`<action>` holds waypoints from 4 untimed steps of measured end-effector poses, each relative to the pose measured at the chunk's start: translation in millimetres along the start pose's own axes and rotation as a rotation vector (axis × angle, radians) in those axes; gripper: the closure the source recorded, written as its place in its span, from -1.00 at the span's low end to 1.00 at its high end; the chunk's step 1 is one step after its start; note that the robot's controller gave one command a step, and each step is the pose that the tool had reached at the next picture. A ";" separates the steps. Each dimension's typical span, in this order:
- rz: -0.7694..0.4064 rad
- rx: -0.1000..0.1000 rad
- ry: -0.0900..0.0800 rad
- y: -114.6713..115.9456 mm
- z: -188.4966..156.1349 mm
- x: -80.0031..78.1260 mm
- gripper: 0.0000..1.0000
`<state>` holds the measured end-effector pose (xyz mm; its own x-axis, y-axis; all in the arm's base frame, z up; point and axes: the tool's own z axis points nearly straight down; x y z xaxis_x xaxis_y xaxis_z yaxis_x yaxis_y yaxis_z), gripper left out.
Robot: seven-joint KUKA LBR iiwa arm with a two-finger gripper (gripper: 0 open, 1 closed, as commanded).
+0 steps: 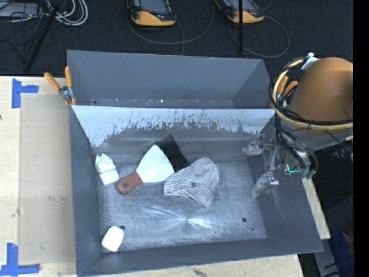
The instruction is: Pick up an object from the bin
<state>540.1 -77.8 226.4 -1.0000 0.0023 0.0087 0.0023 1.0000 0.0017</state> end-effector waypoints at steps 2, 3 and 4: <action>0.033 0.001 -0.007 89.7 108.5 -14.1 1.00; 0.033 0.001 -0.007 89.7 108.5 -14.2 1.00; 0.053 0.001 -0.009 89.1 119.7 -12.3 1.00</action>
Offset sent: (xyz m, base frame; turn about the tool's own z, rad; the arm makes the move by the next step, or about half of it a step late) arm 0.0136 0.0887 -0.1076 0.0359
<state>551.6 11.4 106.7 -0.9985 0.0556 -0.0002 0.0556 0.9985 0.0008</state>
